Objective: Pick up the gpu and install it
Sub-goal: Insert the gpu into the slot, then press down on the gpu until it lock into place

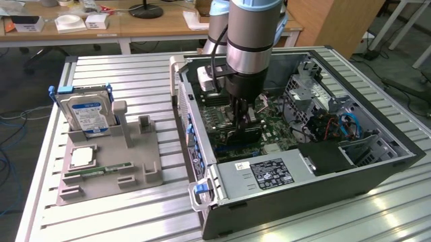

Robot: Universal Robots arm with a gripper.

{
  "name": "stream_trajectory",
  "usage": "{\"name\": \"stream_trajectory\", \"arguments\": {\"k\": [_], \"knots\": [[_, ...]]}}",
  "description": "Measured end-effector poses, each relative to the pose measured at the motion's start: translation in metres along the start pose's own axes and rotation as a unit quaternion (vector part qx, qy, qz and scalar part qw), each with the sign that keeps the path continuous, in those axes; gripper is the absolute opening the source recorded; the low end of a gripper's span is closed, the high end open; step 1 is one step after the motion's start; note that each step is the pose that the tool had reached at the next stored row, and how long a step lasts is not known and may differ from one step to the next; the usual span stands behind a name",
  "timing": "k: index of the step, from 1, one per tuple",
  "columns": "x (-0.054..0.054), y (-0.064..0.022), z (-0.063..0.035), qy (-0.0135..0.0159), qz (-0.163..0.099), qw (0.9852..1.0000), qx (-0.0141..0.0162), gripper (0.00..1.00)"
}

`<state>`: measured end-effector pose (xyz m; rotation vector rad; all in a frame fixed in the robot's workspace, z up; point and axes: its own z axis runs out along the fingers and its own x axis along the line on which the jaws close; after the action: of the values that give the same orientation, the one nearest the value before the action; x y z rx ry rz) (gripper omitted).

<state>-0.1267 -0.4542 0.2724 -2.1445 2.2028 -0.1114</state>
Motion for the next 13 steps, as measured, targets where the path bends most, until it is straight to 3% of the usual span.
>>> {"name": "stream_trajectory", "arguments": {"k": [4,6,13], "knots": [[0.0000,0.0000,-0.0001,0.0001,0.000,1.0000,0.0000,0.14],[0.0000,0.0000,-0.0001,0.0001,0.000,1.0000,-0.0001,0.10],[0.0000,0.0000,0.0000,0.0000,0.000,1.0000,0.0000,0.10]]}}
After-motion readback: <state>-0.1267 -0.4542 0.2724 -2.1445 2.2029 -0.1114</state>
